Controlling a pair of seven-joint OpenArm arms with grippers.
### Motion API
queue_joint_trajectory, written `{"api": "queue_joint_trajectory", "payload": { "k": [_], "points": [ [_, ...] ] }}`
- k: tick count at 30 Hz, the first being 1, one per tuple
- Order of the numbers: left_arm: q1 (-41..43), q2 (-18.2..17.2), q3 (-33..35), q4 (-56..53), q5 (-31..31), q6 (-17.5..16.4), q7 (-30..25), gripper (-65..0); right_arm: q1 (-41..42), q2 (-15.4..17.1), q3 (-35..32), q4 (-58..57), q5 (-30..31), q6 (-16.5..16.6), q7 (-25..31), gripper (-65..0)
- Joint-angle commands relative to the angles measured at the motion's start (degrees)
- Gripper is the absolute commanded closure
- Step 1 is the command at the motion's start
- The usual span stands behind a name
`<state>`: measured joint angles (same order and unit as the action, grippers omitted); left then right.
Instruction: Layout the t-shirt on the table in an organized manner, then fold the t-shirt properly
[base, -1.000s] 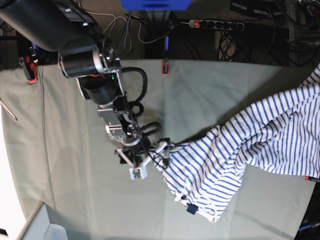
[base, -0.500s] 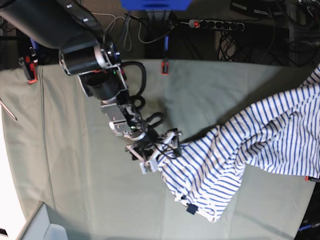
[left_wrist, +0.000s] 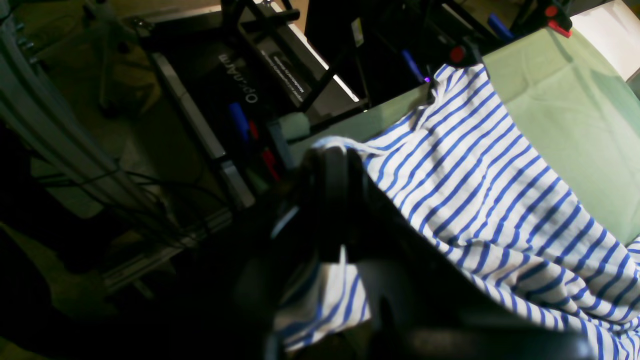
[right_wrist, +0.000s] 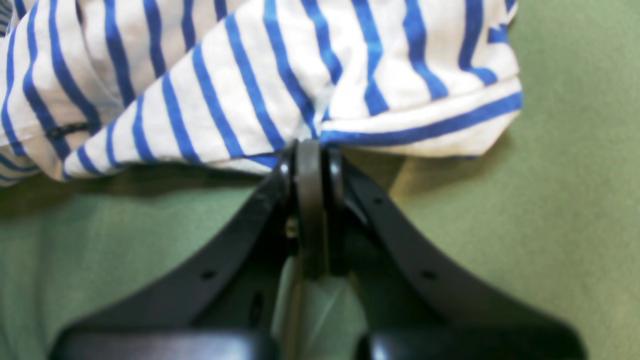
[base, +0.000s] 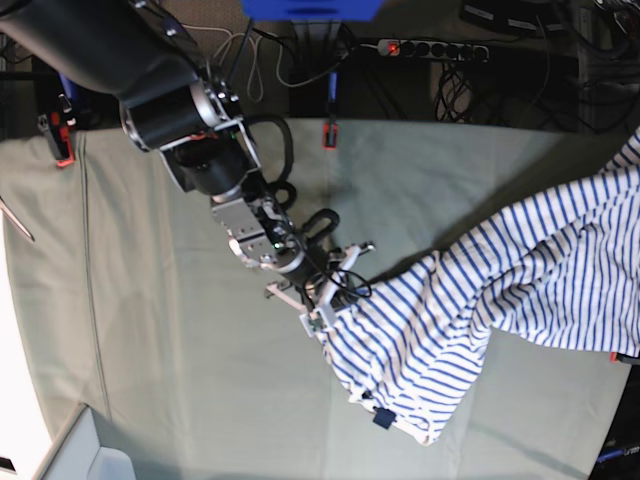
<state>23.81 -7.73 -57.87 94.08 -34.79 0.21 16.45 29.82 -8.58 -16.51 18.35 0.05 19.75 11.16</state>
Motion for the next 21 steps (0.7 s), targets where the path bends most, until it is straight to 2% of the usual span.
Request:
{"api": "queue_joint_trajectory", "payload": {
  "k": [1,4,6,9,15,21],
  "points": [
    [0.1,-0.9,-0.3,1.1,0.0,-0.2,-1.5,0.0,1.6,-0.4,0.1,1.0,0.4,1.0,1.0,0.0],
    [0.5,-0.9,-0.3,1.3,0.0,-0.2,-1.5,0.0,1.2,-0.4,1.0,2.1,3.8,1.0,1.1,0.0],
    [0.7,-0.9,-0.5,1.5,0.0,-0.2,-1.5,0.0,-1.5,-0.4,2.0,6.7,7.1,1.0,0.7,0.0],
    [2.1,-0.4,-0.6,2.1,0.0,-0.2,-1.5,0.0,-6.7,-0.4,3.8,17.3,8.2,0.6,-1.1,0.0],
    [2.3,0.6,-0.3,3.5,0.0,-0.2,-1.5,0.0,-19.4,-0.4,5.2,40.8,8.2,-2.7,-7.1,0.0],
    [2.2,2.0,0.1,7.0,0.0,-0.2,-1.5,0.0,-34.4,1.9,10.0,63.3,8.2,-6.4,-8.7,0.0]
  ]
}}
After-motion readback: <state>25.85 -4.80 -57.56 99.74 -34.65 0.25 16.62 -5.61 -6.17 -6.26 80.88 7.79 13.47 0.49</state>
